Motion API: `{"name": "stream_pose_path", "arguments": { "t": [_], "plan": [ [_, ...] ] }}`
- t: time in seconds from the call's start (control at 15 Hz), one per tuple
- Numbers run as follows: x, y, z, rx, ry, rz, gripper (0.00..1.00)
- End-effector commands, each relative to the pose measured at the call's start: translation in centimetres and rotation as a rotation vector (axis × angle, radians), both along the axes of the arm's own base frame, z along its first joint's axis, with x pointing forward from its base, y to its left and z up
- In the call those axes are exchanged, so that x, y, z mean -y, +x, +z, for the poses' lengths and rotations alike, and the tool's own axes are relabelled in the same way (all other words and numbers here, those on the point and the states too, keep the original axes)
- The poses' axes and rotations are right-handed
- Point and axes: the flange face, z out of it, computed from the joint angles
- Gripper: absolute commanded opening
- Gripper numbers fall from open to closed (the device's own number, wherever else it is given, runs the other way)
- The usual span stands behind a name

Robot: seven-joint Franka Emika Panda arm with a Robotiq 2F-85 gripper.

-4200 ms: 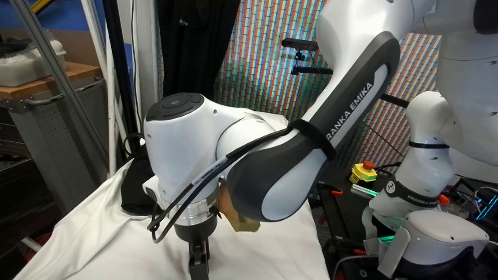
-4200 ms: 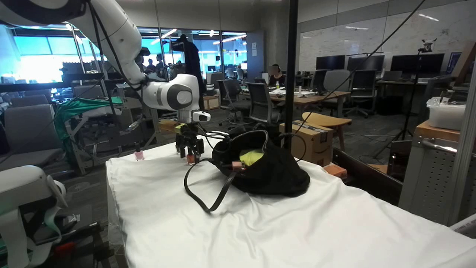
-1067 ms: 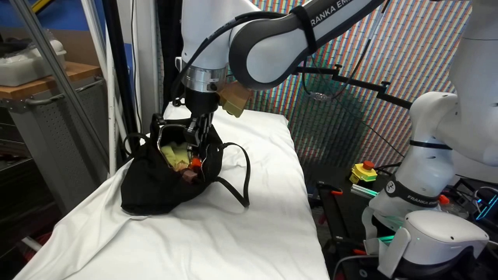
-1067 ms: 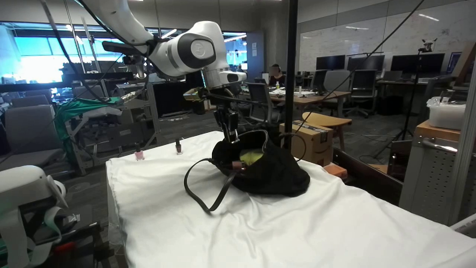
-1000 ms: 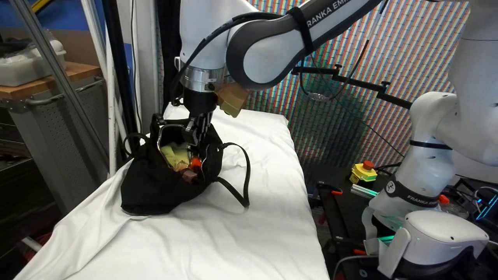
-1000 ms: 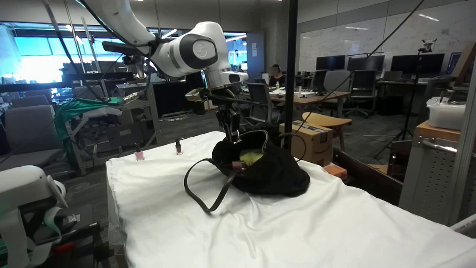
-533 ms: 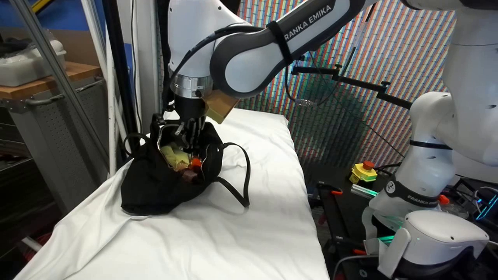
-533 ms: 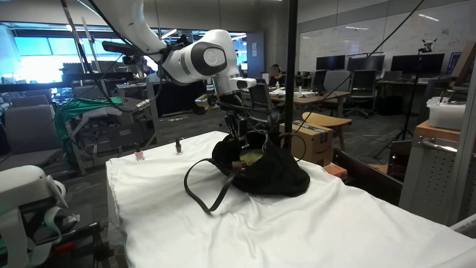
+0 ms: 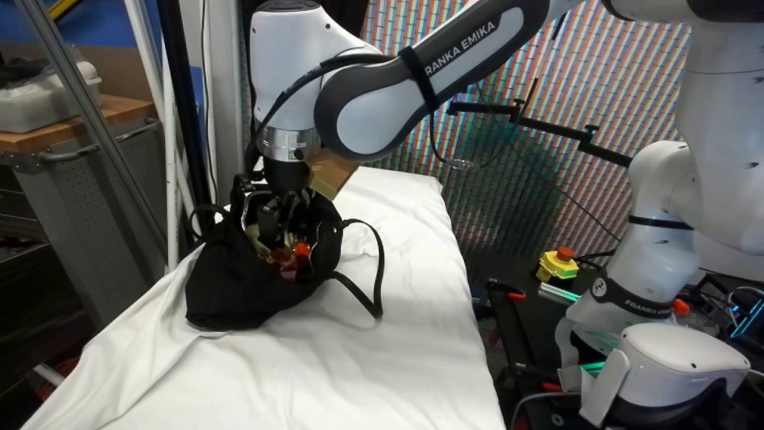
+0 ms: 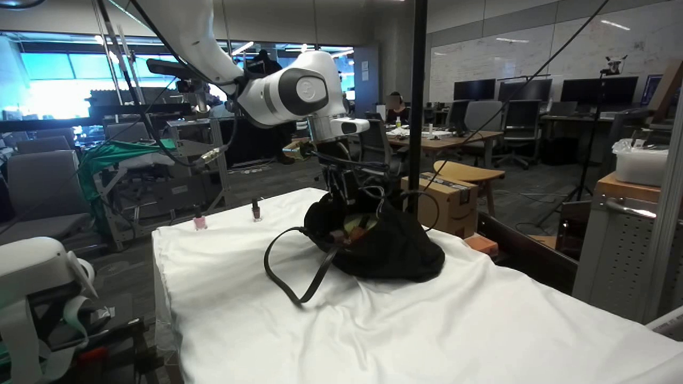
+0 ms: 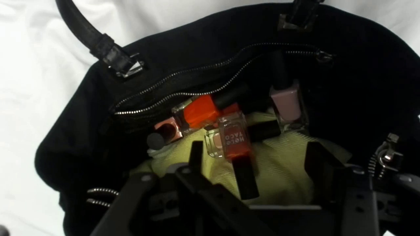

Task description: Pick up the nail polish and put them in the bag

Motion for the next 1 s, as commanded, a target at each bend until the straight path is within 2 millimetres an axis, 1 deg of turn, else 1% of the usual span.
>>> {"name": "stream_pose_path", "arguments": {
  "t": [0.0, 0.2, 0.4, 0.67, 0.8, 0.93],
  "plan": [
    [-0.9, -0.9, 0.8, -0.010, -0.012, 0.017, 1.00],
    [-1.7, -3.0, 1.2, -0.053, -0.020, 0.044, 1.00],
    [-2.4, -5.7, 1.6, -0.091, -0.027, 0.049, 1.00],
    [-3.7, -10.0, 2.6, -0.165, -0.024, 0.078, 1.00],
    [-4.9, -12.0, 2.8, -0.199, -0.038, 0.099, 1.00],
    [-6.9, -13.9, 2.9, -0.230, -0.042, 0.132, 1.00]
  ]
}}
